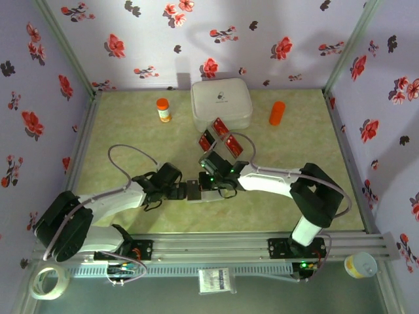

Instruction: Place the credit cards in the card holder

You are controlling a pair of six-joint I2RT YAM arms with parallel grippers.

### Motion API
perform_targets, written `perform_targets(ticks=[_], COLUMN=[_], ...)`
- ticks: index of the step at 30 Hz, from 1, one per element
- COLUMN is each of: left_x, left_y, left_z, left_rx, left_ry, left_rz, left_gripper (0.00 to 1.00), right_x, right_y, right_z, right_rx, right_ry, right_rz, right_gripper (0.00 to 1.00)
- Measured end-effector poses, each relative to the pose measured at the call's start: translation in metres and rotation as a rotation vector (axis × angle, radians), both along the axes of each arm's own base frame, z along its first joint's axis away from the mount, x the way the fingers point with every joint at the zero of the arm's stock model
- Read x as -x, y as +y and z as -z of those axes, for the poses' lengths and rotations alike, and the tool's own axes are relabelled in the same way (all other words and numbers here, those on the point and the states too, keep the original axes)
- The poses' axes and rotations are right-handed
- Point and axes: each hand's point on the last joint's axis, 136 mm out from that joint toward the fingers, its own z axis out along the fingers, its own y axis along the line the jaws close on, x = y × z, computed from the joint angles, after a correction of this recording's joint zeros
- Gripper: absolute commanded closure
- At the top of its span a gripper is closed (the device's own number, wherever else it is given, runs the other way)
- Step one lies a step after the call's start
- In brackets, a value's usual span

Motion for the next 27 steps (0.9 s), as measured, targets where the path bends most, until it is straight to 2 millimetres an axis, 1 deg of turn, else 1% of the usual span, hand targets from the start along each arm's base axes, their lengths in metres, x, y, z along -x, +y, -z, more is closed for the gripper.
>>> perform_targets(ticks=[4,13,18,23,25,27], left_x=[-0.001,-0.001,-0.001,0.0,0.001,0.001], left_y=[0.001,0.002,0.002,0.003,0.004,0.004], left_z=[0.0,0.0,0.0,0.001,0.002,0.003], left_rx=[-0.003,-0.005,-0.005,-0.008,-0.011,-0.011], left_ry=[-0.001,-0.004,-0.004,-0.001,0.002,0.002], left_rz=[-0.005,-0.007,-0.007,-0.007,-0.007,-0.007], left_gripper=[0.0,0.0,0.0,0.0,0.0,0.0], right_x=[-0.001,-0.001,0.0,0.0,0.0,0.0], right_y=[-0.003,-0.003,0.002,0.003,0.003,0.003], right_z=[0.013,0.034,0.034,0.034,0.032,0.025], right_rx=[0.033,0.065,0.051,0.049,0.046,0.036], right_ry=[0.012,0.038,0.043,0.045,0.043,0.035], right_rz=[0.01,0.02,0.01,0.008,0.008,0.007], right_gripper=[0.97,0.97,0.98,0.97,0.96,0.94])
